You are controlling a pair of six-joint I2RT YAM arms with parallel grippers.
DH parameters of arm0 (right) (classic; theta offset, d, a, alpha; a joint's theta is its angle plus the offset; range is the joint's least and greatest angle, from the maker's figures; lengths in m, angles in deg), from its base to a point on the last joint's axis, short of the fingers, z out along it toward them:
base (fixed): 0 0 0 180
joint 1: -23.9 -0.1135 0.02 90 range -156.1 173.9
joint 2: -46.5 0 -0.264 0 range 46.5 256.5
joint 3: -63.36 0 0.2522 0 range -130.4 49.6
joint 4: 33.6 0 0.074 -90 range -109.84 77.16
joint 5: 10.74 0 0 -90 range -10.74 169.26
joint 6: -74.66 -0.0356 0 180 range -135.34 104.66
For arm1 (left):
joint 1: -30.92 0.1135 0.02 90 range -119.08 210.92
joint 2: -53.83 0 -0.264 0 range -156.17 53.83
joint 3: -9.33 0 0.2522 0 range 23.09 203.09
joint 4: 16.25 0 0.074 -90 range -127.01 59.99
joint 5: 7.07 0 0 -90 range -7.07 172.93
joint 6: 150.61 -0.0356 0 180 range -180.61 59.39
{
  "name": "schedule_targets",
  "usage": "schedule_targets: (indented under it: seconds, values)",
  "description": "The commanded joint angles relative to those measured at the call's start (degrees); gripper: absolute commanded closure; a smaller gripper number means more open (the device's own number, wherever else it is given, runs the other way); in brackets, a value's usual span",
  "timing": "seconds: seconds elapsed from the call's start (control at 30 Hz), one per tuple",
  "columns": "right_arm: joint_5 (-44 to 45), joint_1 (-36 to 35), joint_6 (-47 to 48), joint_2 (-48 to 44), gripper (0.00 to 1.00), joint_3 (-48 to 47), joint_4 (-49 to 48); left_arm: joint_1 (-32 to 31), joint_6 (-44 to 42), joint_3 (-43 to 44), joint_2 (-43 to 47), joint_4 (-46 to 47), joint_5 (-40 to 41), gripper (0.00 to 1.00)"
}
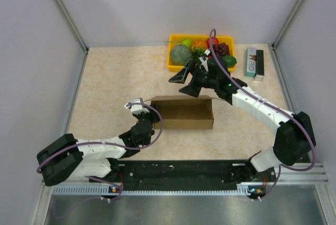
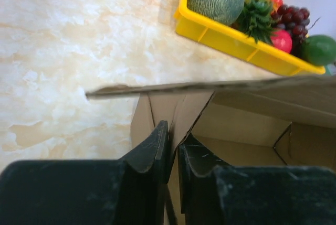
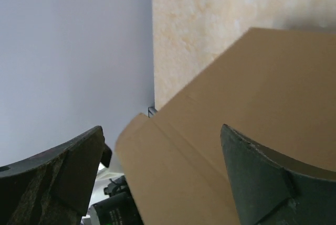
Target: Fold the paper box
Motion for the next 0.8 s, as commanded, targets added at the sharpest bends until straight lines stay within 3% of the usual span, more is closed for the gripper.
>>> schedule_targets:
  seconds: [0.0,0.2,0.3,0.47,0.5,0.67,0.77]
  values:
    - [-0.8,0.0,-6.8,-2.5,0.1,3.4,-9.2,-0.3,1.1,-1.0,2.2,-9.0,-1.7,0.79]
    - [-1.5,-0.1,-8.4,-3.0,0.12,10.6,-14.7,-0.3,4.1,-1.9,9.3,-16.3,-4.9,0.48]
    - [-1.3,-0.4,-9.8,-4.1,0.12,15.3,-19.1,-0.3,5.9,-2.1,15.8,-24.2,-10.5,0.39]
    - [-2.3,-0.8,-8.7,-4.2,0.14,18.6,-24.3,-0.4,12.4,-3.0,34.5,-40.5,-20.9,0.33]
    - [-2.4,-1.0,-8.0,-4.2,0.14,18.8,-24.3,-0.4,13.1,-2.9,37.7,-47.2,-22.2,0.32]
    - [-0.9,-3.3,-1.6,-5.4,0.15,18.4,-21.3,-0.3,9.5,1.7,60.1,-59.0,-34.9,0.31]
    - [-1.0,-4.6,0.8,-6.2,0.26,20.8,-23.8,-0.3,6.2,8.8,65.3,-62.7,-38.8,0.31]
